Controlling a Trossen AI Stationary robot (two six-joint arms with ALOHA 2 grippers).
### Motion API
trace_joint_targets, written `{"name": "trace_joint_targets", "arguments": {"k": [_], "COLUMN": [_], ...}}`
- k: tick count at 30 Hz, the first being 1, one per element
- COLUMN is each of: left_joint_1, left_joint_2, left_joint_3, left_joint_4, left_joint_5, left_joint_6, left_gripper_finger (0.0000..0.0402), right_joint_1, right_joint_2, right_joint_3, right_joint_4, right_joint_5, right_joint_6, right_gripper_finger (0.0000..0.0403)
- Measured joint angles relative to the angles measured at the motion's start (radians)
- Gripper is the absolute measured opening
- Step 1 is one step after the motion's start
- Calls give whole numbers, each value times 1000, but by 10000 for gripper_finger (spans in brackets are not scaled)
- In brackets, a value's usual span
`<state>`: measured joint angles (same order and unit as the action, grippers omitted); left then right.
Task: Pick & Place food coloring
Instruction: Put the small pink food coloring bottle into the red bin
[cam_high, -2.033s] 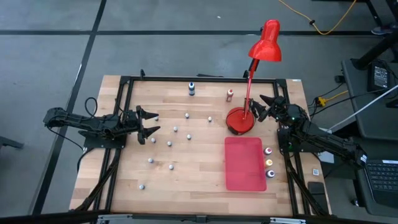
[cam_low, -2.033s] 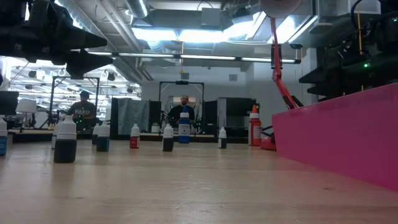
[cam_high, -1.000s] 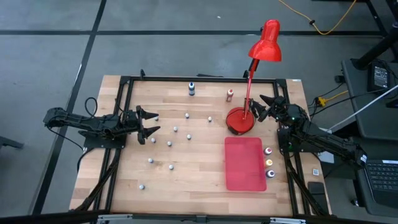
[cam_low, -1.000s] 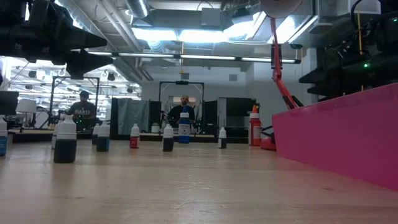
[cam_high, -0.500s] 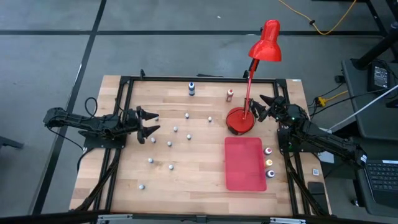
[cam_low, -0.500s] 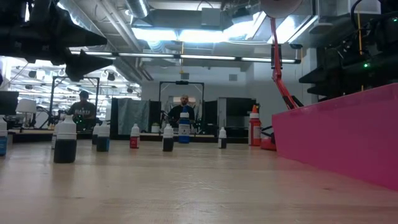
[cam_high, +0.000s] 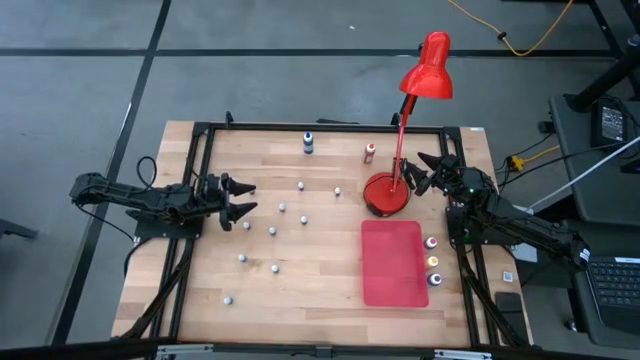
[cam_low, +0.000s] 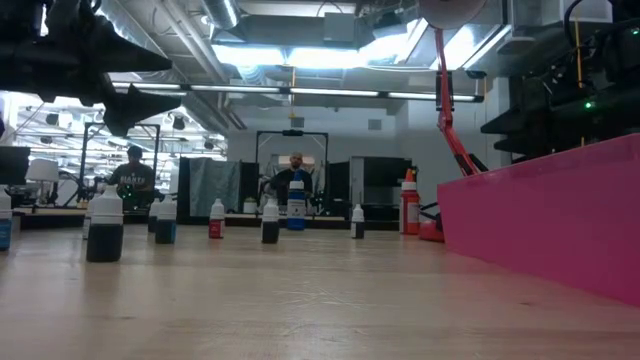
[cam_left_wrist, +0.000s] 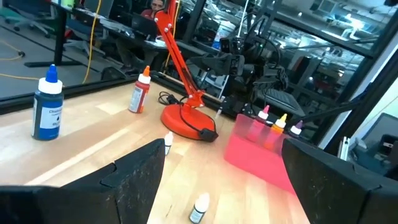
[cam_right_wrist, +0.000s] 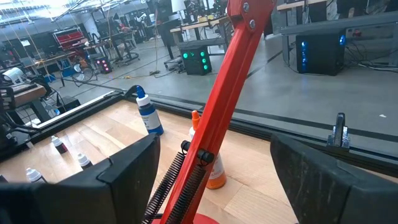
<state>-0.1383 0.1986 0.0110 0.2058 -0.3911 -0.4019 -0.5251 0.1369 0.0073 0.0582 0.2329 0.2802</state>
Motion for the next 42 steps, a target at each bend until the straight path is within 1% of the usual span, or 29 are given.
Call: {"name": "trace_joint_targets", "arguments": {"k": [1,3,6,8,9,11,15,19,22,25,33,35,37,42], "left_joint_1": [0,0,0,0,-1,0,0,0,0,0,1,9,31,122], "left_joint_2": [0,0,0,0,0,0,1,21,45,86,251,299,350,477], "left_joint_3": [0,0,1,15,28,58,148,258,336,398,579,632,689,806], "left_joint_4": [0,4,34,25,16,-21,-115,-259,-332,-408,-516,-563,-631,-793], "left_joint_5": [4,46,176,263,284,287,252,163,92,30,-130,-179,-201,-175], "left_joint_6": [0,12,69,108,122,139,189,268,323,322,308,264,186,19], "left_gripper_finger": [316,316,316,316,316,316,316,316,316,316,316,316,316,316], "right_joint_1": [0,0,0,0,0,0,0,0,0,0,0,0,0,0], "right_joint_2": [0,0,0,0,0,0,0,0,0,0,0,0,0,0], "right_joint_3": [0,0,0,0,0,0,0,0,0,0,0,0,0,0], "right_joint_4": [0,0,0,0,0,0,0,0,0,0,0,0,0,0], "right_joint_5": [0,0,0,0,0,0,0,0,0,0,0,0,0,0], "right_joint_6": [0,0,0,0,0,0,0,0,0,0,0,0,0,0], "right_gripper_finger": [306,306,306,306,306,306,306,306,306,306,306,306,306,306]}}
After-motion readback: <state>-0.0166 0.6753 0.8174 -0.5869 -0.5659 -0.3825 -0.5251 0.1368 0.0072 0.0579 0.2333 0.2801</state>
